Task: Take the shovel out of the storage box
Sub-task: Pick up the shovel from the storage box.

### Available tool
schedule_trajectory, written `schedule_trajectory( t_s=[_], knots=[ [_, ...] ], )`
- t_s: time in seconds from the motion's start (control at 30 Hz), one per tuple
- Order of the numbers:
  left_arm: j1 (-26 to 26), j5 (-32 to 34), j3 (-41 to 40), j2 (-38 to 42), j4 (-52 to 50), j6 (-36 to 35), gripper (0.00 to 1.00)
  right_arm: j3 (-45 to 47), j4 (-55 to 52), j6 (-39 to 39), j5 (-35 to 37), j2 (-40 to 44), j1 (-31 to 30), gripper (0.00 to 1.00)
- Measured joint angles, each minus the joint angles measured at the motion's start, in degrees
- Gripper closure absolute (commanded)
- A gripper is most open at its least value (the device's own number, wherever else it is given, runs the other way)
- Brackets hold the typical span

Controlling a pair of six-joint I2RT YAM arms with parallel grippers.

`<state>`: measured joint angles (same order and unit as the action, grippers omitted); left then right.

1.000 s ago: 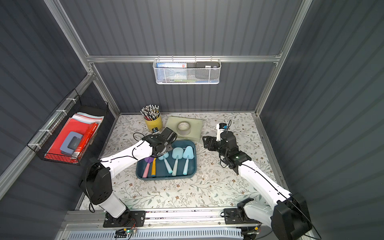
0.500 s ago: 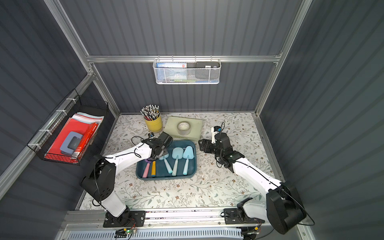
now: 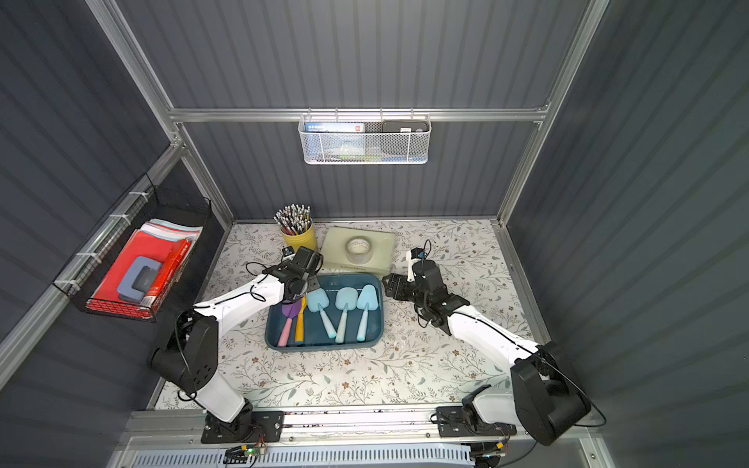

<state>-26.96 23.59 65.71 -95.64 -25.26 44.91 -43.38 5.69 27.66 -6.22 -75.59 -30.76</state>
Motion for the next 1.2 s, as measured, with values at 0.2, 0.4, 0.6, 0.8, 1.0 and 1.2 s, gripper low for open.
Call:
schedule_trajectory(
  t_s=[0.2, 0.4, 0.6, 0.8, 1.0, 1.2],
  knots=[
    [0.0, 0.0, 0.0, -1.7, 0.3, -1.0, 0.49, 0.0, 0.2, 0.0, 0.0, -1.2, -0.5, 0.24],
    [0.0, 0.0, 0.4, -4.6, 0.8, -1.5, 0.51, 0.0, 0.2, 0.0, 0.0, -1.8, -0.8, 0.24],
    [0.0, 0.0, 0.5, -5.4, 1.3, -2.4, 0.54, 0.0, 0.3, 0.0, 0.1, -2.6, -1.2, 0.24],
    [0.0, 0.0, 0.6, -6.6, 1.4, -2.9, 0.63, 0.0, 0.3, 0.0, 0.1, -4.4, -1.7, 0.24],
    [0.0, 0.0, 0.6, -6.8, 1.6, -2.9, 0.65, -0.3, 0.3, -0.1, 0.2, -5.4, -2.1, 0.24],
    [0.0, 0.0, 0.6, -7.5, 1.8, -2.9, 0.70, -0.8, 0.2, -0.3, 0.3, -6.6, -2.6, 0.25]
  ],
)
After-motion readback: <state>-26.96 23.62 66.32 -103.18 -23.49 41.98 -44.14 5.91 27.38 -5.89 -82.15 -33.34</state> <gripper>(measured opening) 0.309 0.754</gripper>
